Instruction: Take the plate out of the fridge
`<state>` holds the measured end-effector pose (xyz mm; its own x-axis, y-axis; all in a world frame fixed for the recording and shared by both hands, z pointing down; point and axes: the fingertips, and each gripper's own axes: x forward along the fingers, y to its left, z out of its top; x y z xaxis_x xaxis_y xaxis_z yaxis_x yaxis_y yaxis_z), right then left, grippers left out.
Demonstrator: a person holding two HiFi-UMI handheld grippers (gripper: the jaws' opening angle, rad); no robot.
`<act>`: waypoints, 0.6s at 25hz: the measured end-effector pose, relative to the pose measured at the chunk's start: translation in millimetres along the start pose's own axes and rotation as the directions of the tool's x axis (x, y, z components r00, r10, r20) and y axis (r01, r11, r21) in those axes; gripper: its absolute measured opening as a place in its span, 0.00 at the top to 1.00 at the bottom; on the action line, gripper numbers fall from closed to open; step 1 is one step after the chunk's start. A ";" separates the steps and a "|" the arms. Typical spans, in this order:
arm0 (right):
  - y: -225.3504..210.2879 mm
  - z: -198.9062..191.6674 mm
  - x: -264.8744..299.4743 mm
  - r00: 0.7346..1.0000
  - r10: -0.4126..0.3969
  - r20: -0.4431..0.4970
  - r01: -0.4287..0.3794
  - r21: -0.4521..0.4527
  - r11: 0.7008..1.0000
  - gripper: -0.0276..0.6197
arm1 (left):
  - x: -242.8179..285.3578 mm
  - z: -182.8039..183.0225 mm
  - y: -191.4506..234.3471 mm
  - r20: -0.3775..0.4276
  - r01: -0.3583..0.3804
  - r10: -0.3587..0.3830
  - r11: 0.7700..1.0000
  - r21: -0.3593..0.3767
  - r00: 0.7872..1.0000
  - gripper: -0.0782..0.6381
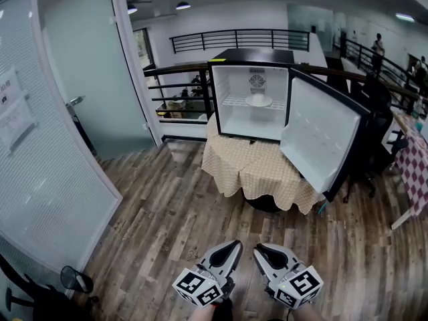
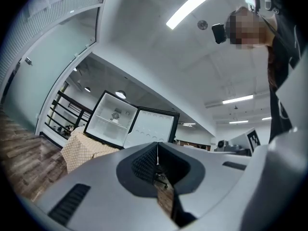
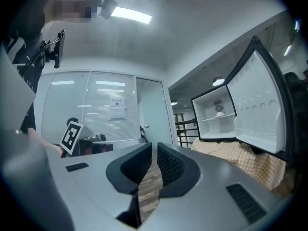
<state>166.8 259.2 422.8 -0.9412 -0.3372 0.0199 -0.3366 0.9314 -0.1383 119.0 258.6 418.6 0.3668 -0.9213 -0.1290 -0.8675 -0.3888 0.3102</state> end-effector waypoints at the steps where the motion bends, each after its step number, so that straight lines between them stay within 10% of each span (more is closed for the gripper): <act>1: -4.6 2.0 8.2 1.000 -0.009 0.002 0.009 -0.002 1.000 0.87 | 5.8 3.0 7.8 0.000 0.012 -0.012 1.000 0.001 1.000 0.88; 15: -55.2 14.0 104.8 0.991 -0.135 0.004 0.135 0.020 0.991 0.87 | 64.4 27.0 102.0 -0.057 0.123 -0.125 0.992 -0.037 0.991 0.88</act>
<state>87.1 170.5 418.6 -0.8871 -0.4603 0.0343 -0.4598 0.8745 -0.1545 45.0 159.5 416.5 0.4906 -0.8641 -0.1127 -0.8031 -0.4985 0.3262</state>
